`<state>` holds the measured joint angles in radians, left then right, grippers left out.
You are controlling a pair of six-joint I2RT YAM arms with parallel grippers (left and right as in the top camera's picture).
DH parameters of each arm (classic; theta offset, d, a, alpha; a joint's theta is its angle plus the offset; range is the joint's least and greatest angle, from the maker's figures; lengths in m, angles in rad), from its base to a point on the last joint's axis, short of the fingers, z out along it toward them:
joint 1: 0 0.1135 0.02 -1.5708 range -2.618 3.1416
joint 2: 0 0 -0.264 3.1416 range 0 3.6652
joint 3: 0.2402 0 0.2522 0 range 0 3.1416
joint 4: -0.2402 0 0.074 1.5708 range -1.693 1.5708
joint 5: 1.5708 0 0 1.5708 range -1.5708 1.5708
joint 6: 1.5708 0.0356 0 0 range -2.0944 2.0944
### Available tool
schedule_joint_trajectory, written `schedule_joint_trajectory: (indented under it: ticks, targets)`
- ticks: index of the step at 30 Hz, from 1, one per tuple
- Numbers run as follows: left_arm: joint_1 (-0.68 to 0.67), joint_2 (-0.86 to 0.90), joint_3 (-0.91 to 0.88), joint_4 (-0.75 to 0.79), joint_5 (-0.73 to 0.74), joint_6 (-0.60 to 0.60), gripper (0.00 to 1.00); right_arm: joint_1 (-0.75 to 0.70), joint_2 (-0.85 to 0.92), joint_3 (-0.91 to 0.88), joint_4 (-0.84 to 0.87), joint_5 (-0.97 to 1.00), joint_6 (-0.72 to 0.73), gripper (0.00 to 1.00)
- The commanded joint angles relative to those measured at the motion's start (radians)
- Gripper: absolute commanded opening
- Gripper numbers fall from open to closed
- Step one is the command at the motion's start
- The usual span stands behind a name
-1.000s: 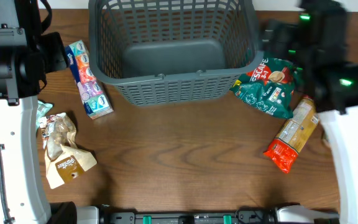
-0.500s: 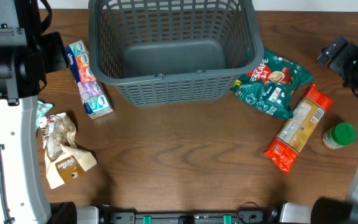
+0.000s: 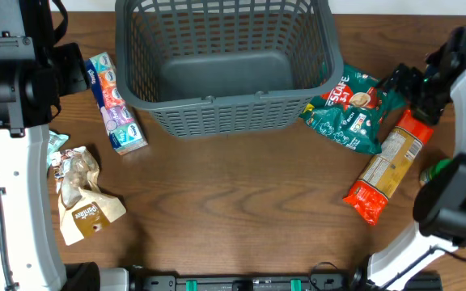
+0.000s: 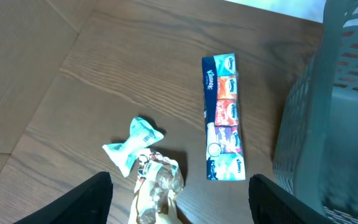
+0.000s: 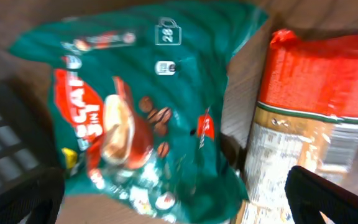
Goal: Pack container
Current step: 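Move the right gripper down onto the green Nescafe bag and grasp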
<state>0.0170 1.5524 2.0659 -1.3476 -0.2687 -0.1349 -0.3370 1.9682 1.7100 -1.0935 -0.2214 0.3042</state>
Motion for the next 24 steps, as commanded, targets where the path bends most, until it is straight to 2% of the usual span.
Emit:
schedule_joint_trajectory:
  ticks: [1, 17, 24]
  targets:
    - [0.004, 0.006, 0.005, -0.007, -0.005, -0.01, 0.71, -0.002, 0.05, 0.007, 0.012, -0.023, -0.045, 0.99]
    - [0.004, 0.008, 0.005, -0.017, 0.044, -0.01, 0.71, 0.026, 0.244, 0.006, 0.118, -0.065, -0.074, 0.99]
    - [0.004, 0.008, 0.005, -0.017, 0.044, -0.009, 0.71, 0.084, 0.262, 0.005, 0.134, -0.068, -0.08, 0.97]
